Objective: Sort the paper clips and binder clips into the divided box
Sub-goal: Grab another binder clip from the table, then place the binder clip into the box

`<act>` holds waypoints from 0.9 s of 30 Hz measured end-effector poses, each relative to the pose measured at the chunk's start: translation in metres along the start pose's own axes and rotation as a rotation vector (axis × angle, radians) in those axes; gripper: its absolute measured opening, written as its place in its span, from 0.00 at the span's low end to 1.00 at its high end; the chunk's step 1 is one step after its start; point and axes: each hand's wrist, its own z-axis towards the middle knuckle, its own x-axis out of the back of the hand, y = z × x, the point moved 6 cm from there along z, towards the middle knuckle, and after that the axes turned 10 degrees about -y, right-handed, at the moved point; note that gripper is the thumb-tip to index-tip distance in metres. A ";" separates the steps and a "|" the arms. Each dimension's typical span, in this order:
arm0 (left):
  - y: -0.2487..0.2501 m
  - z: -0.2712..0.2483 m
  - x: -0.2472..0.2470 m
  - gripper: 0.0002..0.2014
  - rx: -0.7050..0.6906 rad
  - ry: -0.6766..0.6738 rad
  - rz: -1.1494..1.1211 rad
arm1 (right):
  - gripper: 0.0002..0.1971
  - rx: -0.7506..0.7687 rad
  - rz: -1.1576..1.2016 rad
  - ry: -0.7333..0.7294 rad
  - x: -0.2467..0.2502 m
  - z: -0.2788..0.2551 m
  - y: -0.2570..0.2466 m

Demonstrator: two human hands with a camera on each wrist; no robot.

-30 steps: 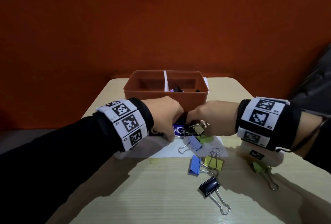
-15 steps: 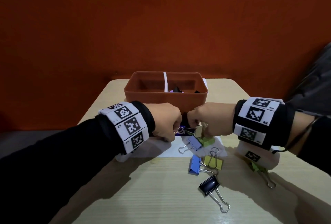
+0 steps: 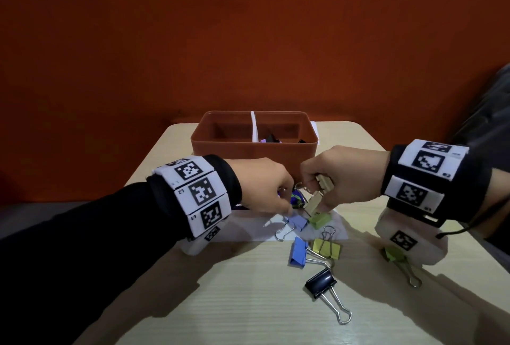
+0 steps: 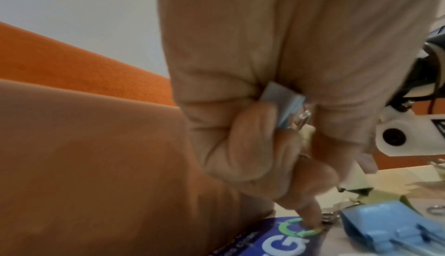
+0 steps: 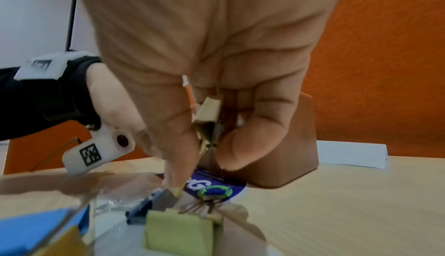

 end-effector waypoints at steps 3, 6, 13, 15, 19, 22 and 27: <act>0.008 0.003 -0.005 0.19 -0.061 -0.035 0.015 | 0.14 -0.034 0.073 -0.023 0.007 -0.009 0.008; 0.016 0.006 -0.007 0.19 -0.107 -0.056 0.047 | 0.13 -0.055 0.127 -0.021 0.012 -0.017 0.016; 0.018 0.007 -0.011 0.08 -0.071 -0.043 0.073 | 0.15 -0.016 0.340 0.016 0.013 -0.025 0.022; 0.015 0.008 -0.013 0.11 -0.040 -0.046 0.073 | 0.15 0.002 0.392 0.038 0.015 -0.025 0.023; 0.009 0.007 -0.015 0.13 -0.011 -0.061 0.052 | 0.15 0.039 0.535 0.153 0.030 -0.024 0.028; 0.008 0.003 -0.011 0.10 -0.043 -0.040 0.035 | 0.13 0.036 0.667 0.323 0.051 -0.021 0.036; 0.001 -0.004 -0.014 0.17 -0.046 -0.155 0.017 | 0.12 -0.022 0.697 0.464 0.074 -0.003 0.043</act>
